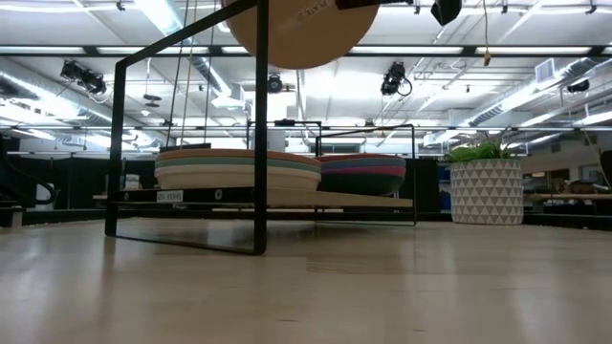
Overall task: Place and stack plates onto a shelf
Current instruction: Stack the light gray plate on top of he brown plate on the shelf
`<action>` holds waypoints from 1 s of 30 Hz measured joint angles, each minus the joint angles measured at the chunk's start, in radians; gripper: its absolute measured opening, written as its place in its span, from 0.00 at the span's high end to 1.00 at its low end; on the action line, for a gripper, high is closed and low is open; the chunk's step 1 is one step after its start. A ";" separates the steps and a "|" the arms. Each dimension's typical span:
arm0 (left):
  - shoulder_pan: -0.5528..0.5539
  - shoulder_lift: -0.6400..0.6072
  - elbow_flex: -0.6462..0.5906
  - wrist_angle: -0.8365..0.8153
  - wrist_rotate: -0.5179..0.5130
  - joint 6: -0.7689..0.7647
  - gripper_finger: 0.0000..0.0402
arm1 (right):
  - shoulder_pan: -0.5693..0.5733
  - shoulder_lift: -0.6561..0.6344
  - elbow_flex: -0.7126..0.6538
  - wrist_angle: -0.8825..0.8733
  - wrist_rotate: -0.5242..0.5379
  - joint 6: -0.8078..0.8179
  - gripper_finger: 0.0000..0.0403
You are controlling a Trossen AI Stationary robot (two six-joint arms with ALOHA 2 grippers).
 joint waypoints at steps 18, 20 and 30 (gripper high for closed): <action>-0.053 -0.228 -0.053 0.028 0.061 -0.255 0.53 | 0.013 0.035 -0.067 -0.076 -0.019 0.029 0.80; -0.054 -0.265 -0.117 0.090 0.059 -0.258 0.54 | 0.015 0.044 -0.113 -0.013 -0.019 -0.018 0.80; -0.095 -0.490 -0.449 0.530 0.060 -0.142 0.57 | 0.004 0.051 -0.400 0.613 -0.110 -0.421 0.80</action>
